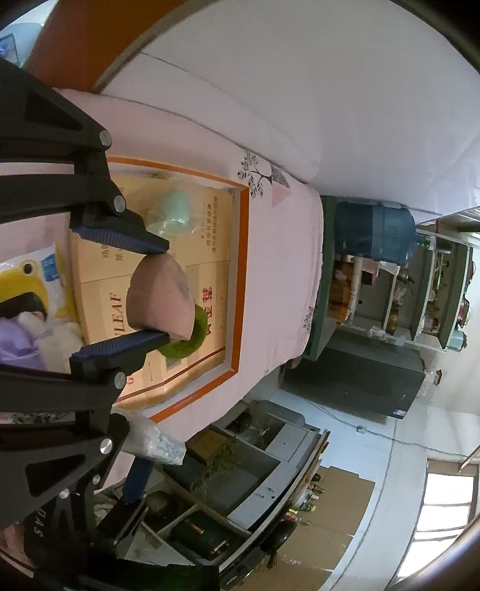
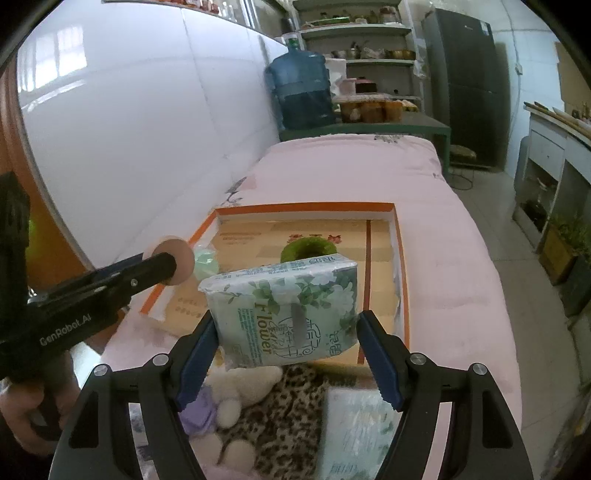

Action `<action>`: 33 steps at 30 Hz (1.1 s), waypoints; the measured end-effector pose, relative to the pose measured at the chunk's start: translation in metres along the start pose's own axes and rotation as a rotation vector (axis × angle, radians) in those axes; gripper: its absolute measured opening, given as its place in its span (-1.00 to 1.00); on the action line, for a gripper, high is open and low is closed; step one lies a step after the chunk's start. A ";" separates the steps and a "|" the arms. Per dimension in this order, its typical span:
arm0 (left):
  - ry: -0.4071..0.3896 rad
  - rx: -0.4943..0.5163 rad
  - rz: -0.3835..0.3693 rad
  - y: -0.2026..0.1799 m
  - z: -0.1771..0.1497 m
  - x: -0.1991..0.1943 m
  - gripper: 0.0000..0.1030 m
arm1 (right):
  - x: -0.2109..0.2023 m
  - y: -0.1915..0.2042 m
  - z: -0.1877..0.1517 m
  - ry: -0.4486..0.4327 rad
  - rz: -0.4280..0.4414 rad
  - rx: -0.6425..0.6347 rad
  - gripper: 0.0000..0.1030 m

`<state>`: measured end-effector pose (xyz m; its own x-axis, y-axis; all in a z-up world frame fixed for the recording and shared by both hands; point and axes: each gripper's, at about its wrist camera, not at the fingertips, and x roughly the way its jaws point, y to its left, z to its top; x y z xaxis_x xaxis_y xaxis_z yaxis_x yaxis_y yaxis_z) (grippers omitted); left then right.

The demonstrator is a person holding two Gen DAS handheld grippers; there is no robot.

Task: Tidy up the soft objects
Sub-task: 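Carry both items to the box and open the left gripper over the pink sponge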

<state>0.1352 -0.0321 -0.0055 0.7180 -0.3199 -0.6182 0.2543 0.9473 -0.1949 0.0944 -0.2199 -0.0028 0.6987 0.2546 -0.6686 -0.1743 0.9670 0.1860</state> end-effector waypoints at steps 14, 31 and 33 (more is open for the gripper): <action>0.084 -0.016 0.028 0.009 0.016 0.050 -0.17 | 0.045 -0.012 0.016 0.062 -0.042 -0.020 0.48; 0.214 -0.037 0.023 0.015 0.009 0.098 -0.17 | 0.091 -0.025 0.013 0.183 -0.045 0.011 0.48; 0.226 -0.042 0.018 0.017 0.008 0.102 -0.17 | 0.095 -0.026 0.012 0.191 -0.048 0.011 0.48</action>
<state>0.2182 -0.0487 -0.0662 0.5576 -0.2959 -0.7756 0.2127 0.9541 -0.2110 0.1735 -0.2208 -0.0625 0.5614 0.2068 -0.8013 -0.1351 0.9782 0.1578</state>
